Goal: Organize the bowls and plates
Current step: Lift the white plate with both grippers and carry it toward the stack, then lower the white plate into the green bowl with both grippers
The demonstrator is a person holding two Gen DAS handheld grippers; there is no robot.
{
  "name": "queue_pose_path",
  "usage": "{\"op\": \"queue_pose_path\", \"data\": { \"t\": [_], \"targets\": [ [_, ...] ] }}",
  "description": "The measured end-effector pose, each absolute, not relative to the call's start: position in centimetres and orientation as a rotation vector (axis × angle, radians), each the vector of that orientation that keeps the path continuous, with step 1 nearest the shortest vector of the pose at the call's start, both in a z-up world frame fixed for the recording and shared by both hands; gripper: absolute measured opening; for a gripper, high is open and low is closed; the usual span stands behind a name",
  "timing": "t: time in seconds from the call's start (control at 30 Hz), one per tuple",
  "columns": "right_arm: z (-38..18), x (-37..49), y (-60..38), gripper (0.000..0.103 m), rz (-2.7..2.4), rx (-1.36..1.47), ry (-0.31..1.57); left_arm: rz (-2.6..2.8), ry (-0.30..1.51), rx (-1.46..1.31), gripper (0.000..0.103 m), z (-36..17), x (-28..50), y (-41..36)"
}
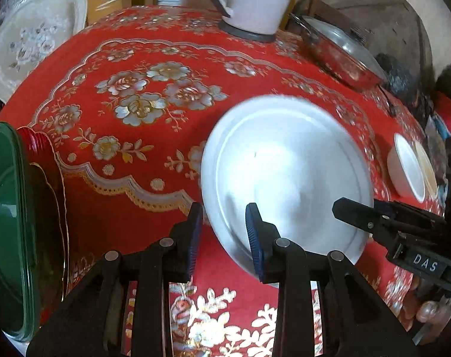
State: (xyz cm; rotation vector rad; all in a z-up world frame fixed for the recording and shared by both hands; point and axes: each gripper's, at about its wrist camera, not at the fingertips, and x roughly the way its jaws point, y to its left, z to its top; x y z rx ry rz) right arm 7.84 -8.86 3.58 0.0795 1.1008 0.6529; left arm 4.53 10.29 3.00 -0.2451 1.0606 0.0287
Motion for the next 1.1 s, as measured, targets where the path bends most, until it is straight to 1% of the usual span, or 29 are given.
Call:
{"op": "queue_pose_path", "data": {
  "t": [0.03, 0.07, 0.23, 0.3, 0.33, 0.37, 0.4, 0.43, 0.77, 1.1],
  "targets": [
    [3.7, 8.0, -8.7, 0.040, 0.640, 0.068, 1.096, 0.042, 1.059, -0.244, 0.029, 3.0, 4.8, 10.4],
    [3.8, 8.2, -8.6, 0.040, 0.635, 0.065, 1.097, 0.052, 1.060, -0.243, 0.029, 3.0, 5.0, 10.6],
    [3.8, 8.4, -8.0, 0.040, 0.627, 0.013, 1.095, 0.048, 1.096, -0.262, 0.029, 1.7, 6.0, 11.0],
    [3.7, 8.4, -7.4, 0.039, 0.625, -0.025, 1.088, 0.034, 1.103, -0.252, 0.029, 1.4, 6.0, 10.7],
    [3.7, 8.3, -7.3, 0.037, 0.629, -0.028, 1.082, 0.031, 1.108, -0.241, 0.029, 1.3, 6.0, 10.6],
    [3.6, 8.4, -7.0, 0.030, 0.631, -0.026, 1.084, 0.028, 1.109, -0.235, 0.028, 1.2, 6.0, 10.5],
    [3.6, 8.4, -7.4, 0.029, 0.639, -0.020, 1.087, 0.021, 1.108, -0.222, 0.019, 1.2, 5.8, 10.3],
    [3.7, 8.3, -7.6, 0.029, 0.646, -0.010, 1.084, 0.011, 1.114, -0.218, 0.017, 1.2, 5.7, 10.2],
    [4.9, 6.1, -6.8, 0.029, 0.692, -0.009, 1.050, 0.002, 1.077, -0.225, 0.017, 3.0, 3.9, 10.7],
    [7.6, 3.9, -4.9, 0.030, 0.727, -0.049, 0.988, 0.036, 1.010, -0.211, 0.017, 6.1, 1.7, 12.3]
  ]
}}
